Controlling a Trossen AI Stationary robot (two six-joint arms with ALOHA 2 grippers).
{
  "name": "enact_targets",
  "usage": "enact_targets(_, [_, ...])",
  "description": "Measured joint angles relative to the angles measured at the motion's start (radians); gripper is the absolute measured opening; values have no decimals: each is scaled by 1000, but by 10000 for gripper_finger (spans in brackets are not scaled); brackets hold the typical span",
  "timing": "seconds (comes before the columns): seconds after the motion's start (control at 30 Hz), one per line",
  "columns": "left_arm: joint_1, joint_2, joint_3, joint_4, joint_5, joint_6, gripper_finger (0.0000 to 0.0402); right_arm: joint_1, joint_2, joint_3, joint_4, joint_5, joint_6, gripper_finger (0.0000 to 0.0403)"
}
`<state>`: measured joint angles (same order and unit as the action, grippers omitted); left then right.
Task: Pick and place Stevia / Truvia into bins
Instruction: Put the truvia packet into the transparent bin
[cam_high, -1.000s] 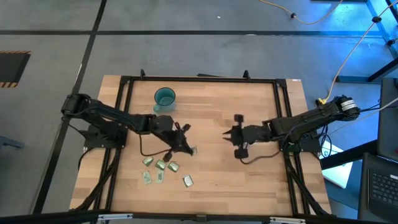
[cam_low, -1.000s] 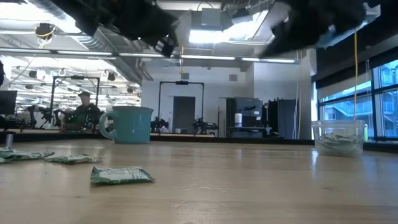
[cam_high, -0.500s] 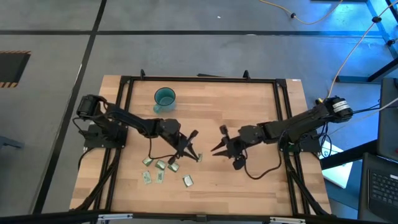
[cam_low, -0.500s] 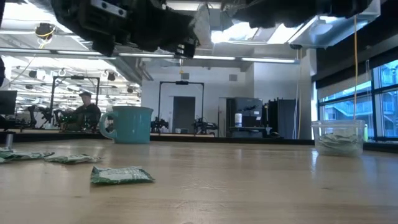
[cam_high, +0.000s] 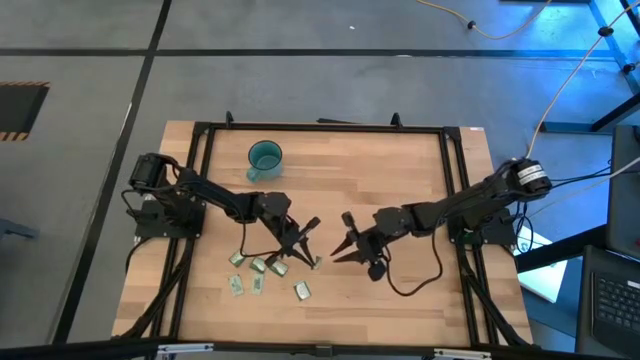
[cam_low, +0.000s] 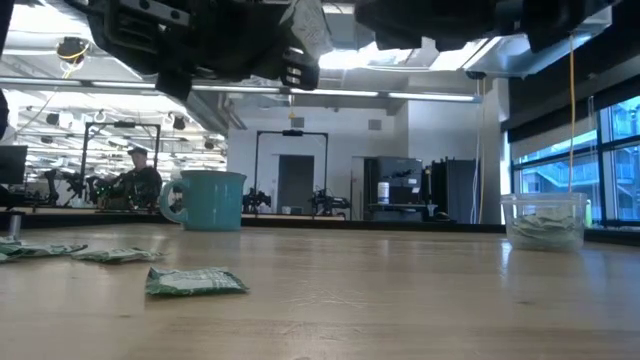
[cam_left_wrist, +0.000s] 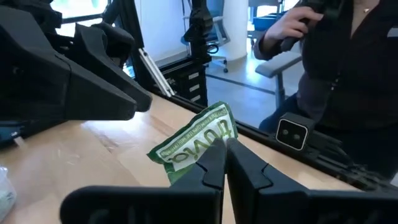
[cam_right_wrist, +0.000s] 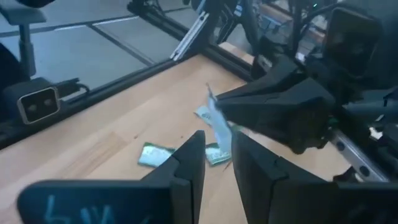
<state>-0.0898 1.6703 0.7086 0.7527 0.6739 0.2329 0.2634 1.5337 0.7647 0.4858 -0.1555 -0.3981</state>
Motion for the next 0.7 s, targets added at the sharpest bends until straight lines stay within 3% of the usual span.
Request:
enact_targets(0.53, [-1, 0, 0, 29, 4, -18, 4, -1, 117, 94, 7, 2, -53, 83])
enact_targets(0.7, [-1, 0, 0, 19, 65, -39, 4, 0, 106, 95, 8, 4, -53, 83])
